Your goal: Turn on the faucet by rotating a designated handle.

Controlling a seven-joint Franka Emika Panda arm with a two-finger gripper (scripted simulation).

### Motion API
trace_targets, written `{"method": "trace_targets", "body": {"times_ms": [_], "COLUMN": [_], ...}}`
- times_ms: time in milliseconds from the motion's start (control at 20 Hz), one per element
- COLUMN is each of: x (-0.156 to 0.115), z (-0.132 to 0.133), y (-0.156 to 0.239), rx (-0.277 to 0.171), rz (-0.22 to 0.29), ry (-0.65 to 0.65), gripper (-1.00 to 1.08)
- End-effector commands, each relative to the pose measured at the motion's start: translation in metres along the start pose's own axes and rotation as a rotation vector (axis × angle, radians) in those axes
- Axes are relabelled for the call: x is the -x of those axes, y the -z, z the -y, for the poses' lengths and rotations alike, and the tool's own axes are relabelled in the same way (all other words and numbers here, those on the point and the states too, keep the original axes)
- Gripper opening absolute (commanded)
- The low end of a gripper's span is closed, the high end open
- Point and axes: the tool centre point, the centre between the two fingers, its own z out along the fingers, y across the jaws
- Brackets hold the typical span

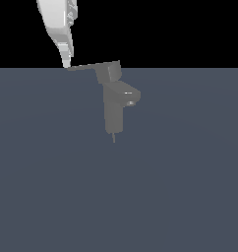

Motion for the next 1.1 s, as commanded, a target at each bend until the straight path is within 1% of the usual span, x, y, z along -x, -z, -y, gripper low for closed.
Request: {"method": "trace_targets", "body": {"times_ms": [0,1050], "x": [0.000,-0.051], "z": [0.000,-0.060], "y": [0.000,-0.009], "rx": [0.000,0.023], "rz": [0.000,0.003], "ry": [0.000,-0.001], "gripper": [-1.00,-1.00]}}
